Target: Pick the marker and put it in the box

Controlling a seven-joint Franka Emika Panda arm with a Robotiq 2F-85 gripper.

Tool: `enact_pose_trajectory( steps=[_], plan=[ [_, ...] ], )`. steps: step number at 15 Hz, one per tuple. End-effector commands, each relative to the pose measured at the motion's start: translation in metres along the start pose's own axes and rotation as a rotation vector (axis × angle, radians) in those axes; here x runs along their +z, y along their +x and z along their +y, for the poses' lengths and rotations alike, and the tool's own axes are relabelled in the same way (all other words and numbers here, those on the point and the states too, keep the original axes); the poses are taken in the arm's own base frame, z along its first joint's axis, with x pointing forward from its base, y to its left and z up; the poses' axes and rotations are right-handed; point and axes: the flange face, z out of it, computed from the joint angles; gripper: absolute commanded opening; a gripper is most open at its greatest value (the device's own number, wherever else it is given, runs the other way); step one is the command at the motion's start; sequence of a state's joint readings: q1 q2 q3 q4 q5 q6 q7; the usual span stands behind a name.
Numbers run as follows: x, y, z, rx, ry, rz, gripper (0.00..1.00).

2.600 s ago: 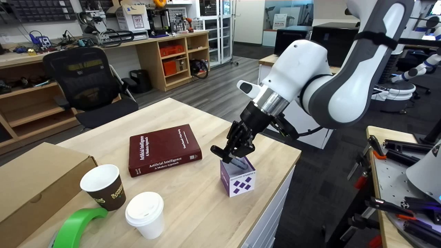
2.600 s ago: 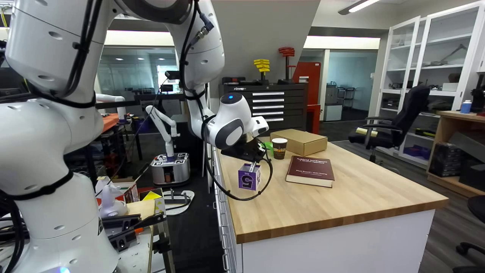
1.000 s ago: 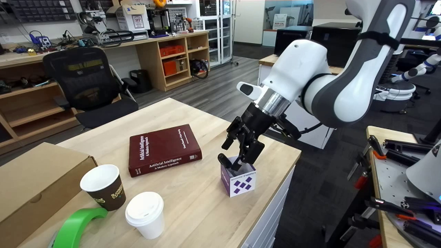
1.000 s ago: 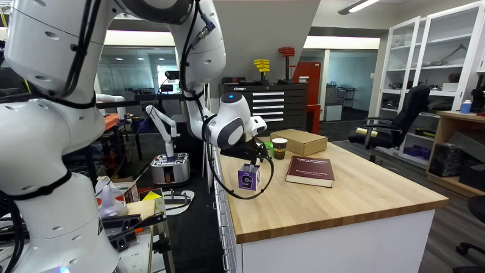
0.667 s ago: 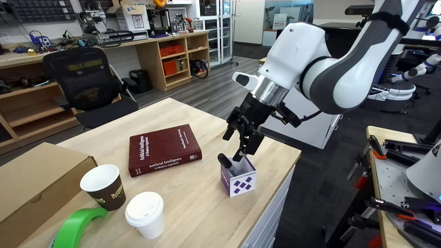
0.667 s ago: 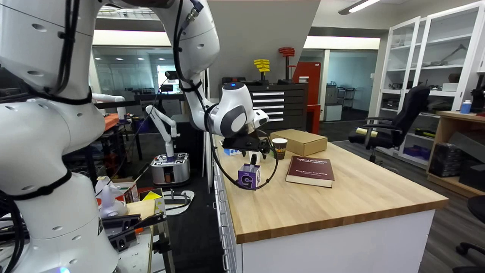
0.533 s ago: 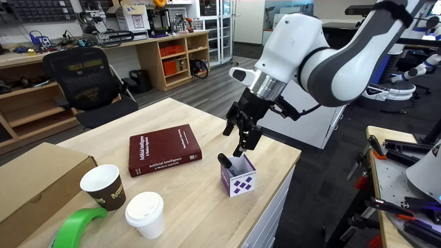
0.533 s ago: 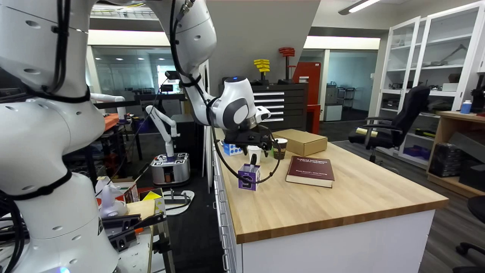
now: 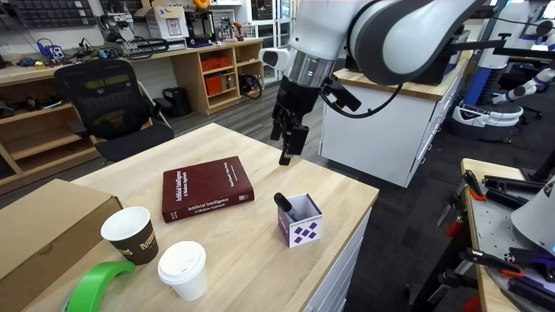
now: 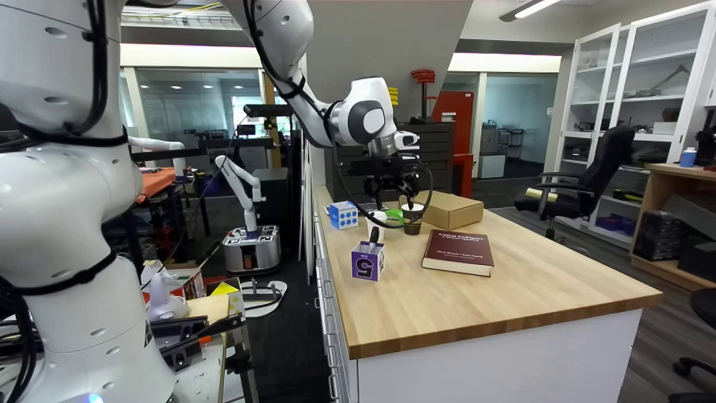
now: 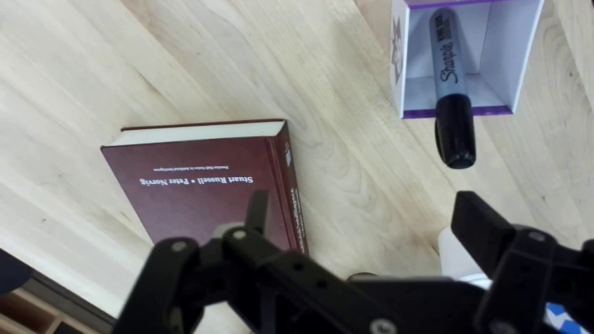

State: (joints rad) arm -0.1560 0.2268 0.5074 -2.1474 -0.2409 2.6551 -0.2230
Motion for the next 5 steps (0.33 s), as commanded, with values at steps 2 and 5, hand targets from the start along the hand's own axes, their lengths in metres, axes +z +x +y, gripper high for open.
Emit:
enact_pose_trajectory(
  steps=[2, 5],
  plan=[
    [-0.009, 0.012, 0.01, 0.031, -0.021, -0.046, 1.0],
    [-0.012, 0.022, 0.016, 0.052, -0.031, -0.066, 1.0]
  ],
)
